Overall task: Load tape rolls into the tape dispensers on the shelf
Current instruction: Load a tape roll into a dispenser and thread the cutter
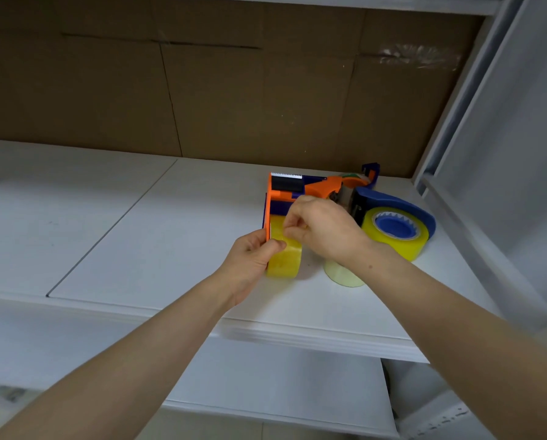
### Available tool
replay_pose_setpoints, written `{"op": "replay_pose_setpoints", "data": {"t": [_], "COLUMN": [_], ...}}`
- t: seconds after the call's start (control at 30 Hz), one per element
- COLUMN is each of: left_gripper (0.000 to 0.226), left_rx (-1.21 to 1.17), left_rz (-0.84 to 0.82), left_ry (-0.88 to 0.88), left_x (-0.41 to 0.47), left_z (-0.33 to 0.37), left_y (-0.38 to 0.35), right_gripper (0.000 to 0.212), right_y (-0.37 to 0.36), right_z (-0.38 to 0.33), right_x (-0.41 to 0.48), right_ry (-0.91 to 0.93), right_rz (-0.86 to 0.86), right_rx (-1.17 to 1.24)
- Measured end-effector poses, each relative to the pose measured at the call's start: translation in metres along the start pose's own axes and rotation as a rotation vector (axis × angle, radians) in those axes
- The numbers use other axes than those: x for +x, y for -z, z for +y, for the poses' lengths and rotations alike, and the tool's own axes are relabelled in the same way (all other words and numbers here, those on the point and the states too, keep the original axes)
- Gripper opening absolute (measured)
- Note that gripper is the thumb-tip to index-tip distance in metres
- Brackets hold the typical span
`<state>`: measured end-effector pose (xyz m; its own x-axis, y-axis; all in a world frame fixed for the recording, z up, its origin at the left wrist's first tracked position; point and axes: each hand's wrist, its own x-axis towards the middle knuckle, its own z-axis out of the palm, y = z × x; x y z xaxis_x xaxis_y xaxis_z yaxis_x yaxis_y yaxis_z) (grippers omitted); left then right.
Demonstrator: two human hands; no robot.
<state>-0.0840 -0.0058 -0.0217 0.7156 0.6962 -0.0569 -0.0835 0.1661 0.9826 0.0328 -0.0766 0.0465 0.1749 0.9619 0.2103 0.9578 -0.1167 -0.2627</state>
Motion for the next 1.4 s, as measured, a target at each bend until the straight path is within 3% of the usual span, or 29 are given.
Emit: {"op": "replay_pose_setpoints", "data": {"t": [0.17,0.27,0.37,0.5,0.7,0.8,0.93,1.03,1.17,1.27,1.33,1.4], "left_gripper": [0.019,0.028,0.026,0.026,0.028,0.025,0.047,0.048,0.036,0.032,0.028,0.025], "left_rx": [0.065,0.082,0.077,0.074,0.080,0.081,0.137,0.199,0.206,0.175,0.164,0.171], "left_rz": [-0.002,-0.019,-0.013,-0.026,-0.035,-0.027,-0.057,-0.077,-0.061,-0.065,-0.069,-0.071], "left_ry": [-0.003,0.001,0.006,0.005,0.013,0.017,0.027,0.025,0.017,0.020,0.023,0.018], "left_x": [0.001,0.002,0.002,0.005,0.006,0.006,0.005,0.004,0.006,0.005,0.003,0.003], "left_z": [0.002,0.003,0.003,0.002,0.002,0.003,0.005,0.008,0.011,0.012,0.011,0.012], "left_y": [-0.003,-0.004,-0.004,-0.004,-0.004,-0.003,-0.005,-0.006,-0.006,-0.006,-0.006,-0.005], "right_gripper": [0.024,0.018,0.024,0.028,0.013,0.016,0.015,0.014,0.012,0.023,0.029,0.022], "right_y": [-0.002,0.005,0.014,0.014,0.011,0.007,-0.006,-0.011,-0.012,-0.007,-0.003,-0.001], "right_z": [-0.005,-0.004,0.003,0.006,0.007,0.005,0.006,0.007,0.014,0.019,0.021,0.023], "right_x": [0.000,0.004,0.007,0.006,0.007,0.003,-0.002,-0.001,0.003,0.007,0.008,0.007], "right_ry": [0.052,-0.005,-0.037,0.000,-0.002,0.055,0.094,0.066,-0.074,-0.162,-0.165,-0.138], "right_rz": [0.050,0.011,-0.082,-0.138,-0.069,-0.076,0.024,0.087,0.135,0.080,0.016,0.020], "right_rx": [-0.236,-0.117,0.018,-0.019,-0.003,-0.106,-0.280,-0.312,-0.106,0.179,0.307,0.335]}}
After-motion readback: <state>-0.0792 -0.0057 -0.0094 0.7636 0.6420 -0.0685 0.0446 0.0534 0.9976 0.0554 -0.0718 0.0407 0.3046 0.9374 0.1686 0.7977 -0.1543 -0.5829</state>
